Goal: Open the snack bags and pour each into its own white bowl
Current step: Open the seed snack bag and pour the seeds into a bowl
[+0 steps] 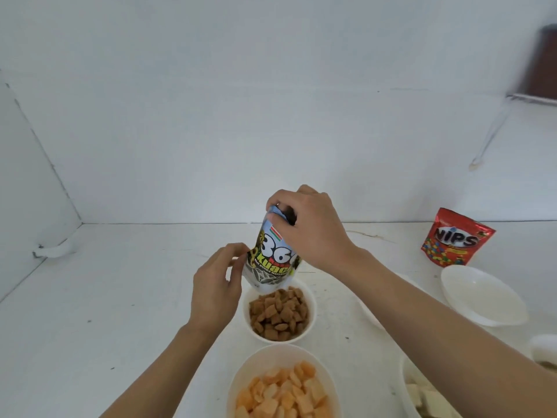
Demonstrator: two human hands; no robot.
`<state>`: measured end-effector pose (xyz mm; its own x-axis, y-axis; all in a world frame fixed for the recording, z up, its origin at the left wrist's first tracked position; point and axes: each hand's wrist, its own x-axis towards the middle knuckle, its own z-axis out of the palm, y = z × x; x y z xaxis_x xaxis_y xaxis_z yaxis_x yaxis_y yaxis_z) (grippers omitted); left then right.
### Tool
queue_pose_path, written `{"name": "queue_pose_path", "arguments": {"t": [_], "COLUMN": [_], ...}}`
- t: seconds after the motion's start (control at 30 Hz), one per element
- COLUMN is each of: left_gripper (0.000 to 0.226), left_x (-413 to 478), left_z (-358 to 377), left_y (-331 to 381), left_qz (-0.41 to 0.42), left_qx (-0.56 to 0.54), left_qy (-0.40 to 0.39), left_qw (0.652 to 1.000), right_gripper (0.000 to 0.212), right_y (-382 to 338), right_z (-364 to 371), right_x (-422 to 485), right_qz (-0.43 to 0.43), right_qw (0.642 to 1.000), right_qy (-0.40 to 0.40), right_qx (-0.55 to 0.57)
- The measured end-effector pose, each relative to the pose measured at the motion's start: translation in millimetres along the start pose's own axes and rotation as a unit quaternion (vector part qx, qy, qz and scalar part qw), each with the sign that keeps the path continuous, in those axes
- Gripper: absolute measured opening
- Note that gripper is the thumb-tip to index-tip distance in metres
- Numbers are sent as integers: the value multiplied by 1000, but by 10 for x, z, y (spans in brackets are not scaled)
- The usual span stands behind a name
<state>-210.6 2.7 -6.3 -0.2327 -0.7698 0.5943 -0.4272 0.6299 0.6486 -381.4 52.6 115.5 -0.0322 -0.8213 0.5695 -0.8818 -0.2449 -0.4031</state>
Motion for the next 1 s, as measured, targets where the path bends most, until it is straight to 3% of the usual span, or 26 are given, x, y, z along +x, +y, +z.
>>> {"name": "queue_pose_path", "arguments": {"t": [0.2,0.37,0.5,1.0], "left_gripper": [18,29,23,25], "left_x": [3,-23,-42,127], "left_z": [608,1009,1211,1255], "left_y": [377,590,724,1066], "left_qz": [10,30,50,128], "left_qx": [-52,-44,-27,141], "left_qy": [-24,-51,-43,-122], "left_qw": [998,997,997,974], "right_gripper": [10,11,7,13], "right_y": [683,1183,1501,2236], "right_z": [-554,-839,-978,-1063], "right_x": [-197,-363,-493,-871], "right_qz": [74,112,132,177], "right_qw": [997,992,988,969], "right_qy": [-20,-43,-54,-98], "right_qx": [20,41,58,141]}}
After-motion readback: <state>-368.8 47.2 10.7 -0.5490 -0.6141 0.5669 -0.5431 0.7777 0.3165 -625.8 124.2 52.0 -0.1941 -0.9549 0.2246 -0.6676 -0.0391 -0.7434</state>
